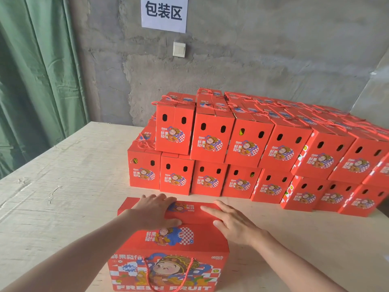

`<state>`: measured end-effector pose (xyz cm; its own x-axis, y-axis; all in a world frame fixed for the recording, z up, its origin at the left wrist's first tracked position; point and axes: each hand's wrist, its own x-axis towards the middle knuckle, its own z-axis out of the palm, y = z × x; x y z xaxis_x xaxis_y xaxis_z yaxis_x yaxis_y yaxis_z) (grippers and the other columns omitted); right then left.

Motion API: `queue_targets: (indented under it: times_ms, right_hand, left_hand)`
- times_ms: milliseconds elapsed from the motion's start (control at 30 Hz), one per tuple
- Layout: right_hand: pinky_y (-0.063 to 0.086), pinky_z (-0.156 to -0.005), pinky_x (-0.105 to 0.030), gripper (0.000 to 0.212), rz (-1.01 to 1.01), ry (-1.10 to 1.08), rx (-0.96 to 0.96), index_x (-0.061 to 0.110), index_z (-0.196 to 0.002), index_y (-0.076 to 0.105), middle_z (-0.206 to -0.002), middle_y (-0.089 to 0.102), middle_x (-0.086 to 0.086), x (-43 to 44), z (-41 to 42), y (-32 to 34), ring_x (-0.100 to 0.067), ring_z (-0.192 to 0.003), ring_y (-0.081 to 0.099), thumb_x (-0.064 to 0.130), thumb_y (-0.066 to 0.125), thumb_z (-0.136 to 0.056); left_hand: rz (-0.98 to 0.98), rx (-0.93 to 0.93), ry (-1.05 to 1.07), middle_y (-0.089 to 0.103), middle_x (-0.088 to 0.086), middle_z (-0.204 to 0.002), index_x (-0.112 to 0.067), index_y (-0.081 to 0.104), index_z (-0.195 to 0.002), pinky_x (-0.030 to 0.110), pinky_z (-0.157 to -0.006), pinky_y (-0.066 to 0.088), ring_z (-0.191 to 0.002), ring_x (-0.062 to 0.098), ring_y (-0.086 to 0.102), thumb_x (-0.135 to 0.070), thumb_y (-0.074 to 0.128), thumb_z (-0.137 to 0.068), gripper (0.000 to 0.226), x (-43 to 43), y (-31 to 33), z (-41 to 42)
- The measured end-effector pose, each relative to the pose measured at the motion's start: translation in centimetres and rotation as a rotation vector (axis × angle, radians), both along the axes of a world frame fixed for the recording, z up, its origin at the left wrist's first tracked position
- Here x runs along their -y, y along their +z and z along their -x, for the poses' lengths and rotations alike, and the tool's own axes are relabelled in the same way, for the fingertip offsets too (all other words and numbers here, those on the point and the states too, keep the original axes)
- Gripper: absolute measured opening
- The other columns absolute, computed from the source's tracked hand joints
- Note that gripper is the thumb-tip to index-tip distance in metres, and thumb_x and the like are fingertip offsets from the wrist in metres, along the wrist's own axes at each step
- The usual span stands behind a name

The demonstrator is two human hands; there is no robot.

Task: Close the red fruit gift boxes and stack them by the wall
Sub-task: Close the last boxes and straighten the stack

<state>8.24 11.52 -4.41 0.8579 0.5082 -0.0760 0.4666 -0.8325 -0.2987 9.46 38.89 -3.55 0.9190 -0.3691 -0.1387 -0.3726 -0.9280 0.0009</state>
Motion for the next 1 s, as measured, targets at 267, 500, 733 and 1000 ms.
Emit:
queue_targets:
  times_ms: [267, 500, 733, 1000]
  right_hand:
    - [0.029, -0.109, -0.031, 0.05, -0.066, -0.018, 0.06, 0.056, -0.14, 0.027, -0.155, 0.02, 0.006, -0.1, 0.3, -0.6, -0.016, -0.14, 0.026, 0.03, 0.037, -0.099]
    - [0.035, -0.107, -0.032, 0.051, -0.058, -0.022, 0.061, 0.055, -0.141, 0.027, -0.15, 0.023, 0.006, -0.2, 0.2, -0.8, -0.015, -0.134, 0.03, 0.032, 0.036, -0.097]
    - [0.027, -0.113, -0.044, 0.053, 0.135, 0.024, -0.046, 0.064, -0.139, 0.004, -0.144, 0.024, -0.006, -1.4, -1.3, 0.7, -0.025, -0.138, 0.023, 0.056, 0.033, -0.096]
    - [0.022, -0.113, -0.042, 0.052, 0.11, 0.116, 0.014, 0.081, -0.122, -0.004, -0.134, 0.026, -0.008, -1.3, -1.0, 0.6, -0.026, -0.131, 0.024, 0.049, 0.031, -0.1]
  left_hand:
    - [-0.034, 0.095, -0.139, 0.047, 0.01, -0.13, -0.039, 0.007, -0.15, 0.038, -0.095, 0.037, -0.114, 0.026, 0.047, -0.085, -0.002, -0.066, 0.096, 2.4, -0.5, -0.5]
    - [0.018, 0.165, -0.185, 0.049, 0.01, -0.124, -0.049, -0.001, -0.147, 0.037, -0.093, 0.035, -0.11, 0.026, 0.048, -0.081, -0.006, -0.068, 0.085, 2.3, -0.9, -0.2]
    - [-0.002, 0.144, -0.197, 0.047, 0.014, -0.126, -0.045, -0.001, -0.148, 0.038, -0.094, 0.036, -0.11, 0.029, 0.047, -0.08, -0.002, -0.07, 0.085, 2.2, -1.0, -0.5]
    - [-0.064, 0.126, -0.237, 0.042, 0.011, -0.129, -0.035, -0.003, -0.151, 0.038, -0.101, 0.032, -0.115, 0.028, 0.043, -0.077, -0.005, -0.067, 0.094, 1.8, -1.2, -0.6]
